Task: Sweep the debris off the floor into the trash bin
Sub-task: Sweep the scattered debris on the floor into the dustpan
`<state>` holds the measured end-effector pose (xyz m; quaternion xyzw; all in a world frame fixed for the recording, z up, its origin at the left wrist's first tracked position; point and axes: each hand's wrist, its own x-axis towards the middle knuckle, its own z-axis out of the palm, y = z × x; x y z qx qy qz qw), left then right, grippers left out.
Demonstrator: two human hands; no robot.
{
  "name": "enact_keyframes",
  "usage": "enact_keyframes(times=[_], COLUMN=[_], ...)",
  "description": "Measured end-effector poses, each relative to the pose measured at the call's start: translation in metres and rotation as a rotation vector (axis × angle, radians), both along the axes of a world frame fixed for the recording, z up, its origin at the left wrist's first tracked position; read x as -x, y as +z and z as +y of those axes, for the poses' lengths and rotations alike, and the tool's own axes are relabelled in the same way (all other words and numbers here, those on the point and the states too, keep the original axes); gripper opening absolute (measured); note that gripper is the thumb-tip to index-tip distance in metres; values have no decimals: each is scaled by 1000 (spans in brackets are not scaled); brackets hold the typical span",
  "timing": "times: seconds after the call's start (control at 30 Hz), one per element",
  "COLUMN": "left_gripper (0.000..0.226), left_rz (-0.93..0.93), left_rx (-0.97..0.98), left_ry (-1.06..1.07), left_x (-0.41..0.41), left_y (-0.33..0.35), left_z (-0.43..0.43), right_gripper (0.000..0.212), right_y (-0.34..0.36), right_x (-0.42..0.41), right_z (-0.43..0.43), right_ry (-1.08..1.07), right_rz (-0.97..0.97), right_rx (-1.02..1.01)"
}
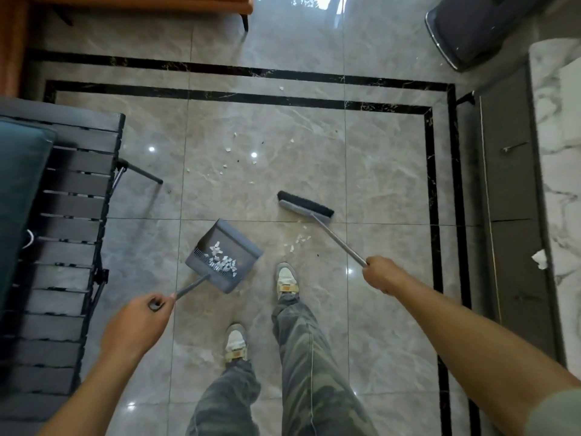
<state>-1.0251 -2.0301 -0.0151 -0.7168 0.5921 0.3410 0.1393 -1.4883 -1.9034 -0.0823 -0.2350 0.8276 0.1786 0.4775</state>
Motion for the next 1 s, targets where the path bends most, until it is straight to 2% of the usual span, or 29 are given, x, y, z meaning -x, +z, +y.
enact_keyframes(times=[0.17,0.27,0.37,0.5,0.67,0.9,1.0], left_gripper=[43,44,44,45,51,52,51], left_rz=[1,-3,4,-32,-33,-41,-46], left_rx=[15,16,16,30,27,25,24], left_ry=[-104,-160,-224,-301,-378,-489,-565], left_x=[-24,-39,-58,-82,-97,-98,-88], left_y=[7,9,7,0,-4,-5,-6], left_z=[10,16,23,28,31,33,33], right_gripper=[26,23,28,33,32,32,30], right_y=[40,51,32,-10,-5,30,38], right_x=[-15,-24,-46,-94,-138,-121,-104], right_z=[55,76,85,69,83,110,122], right_ry=[45,-45,-109,-71,125,589,540], right_rz=[27,65,130,135,155,314,384], right_rx=[10,85,141,62,42,27,62])
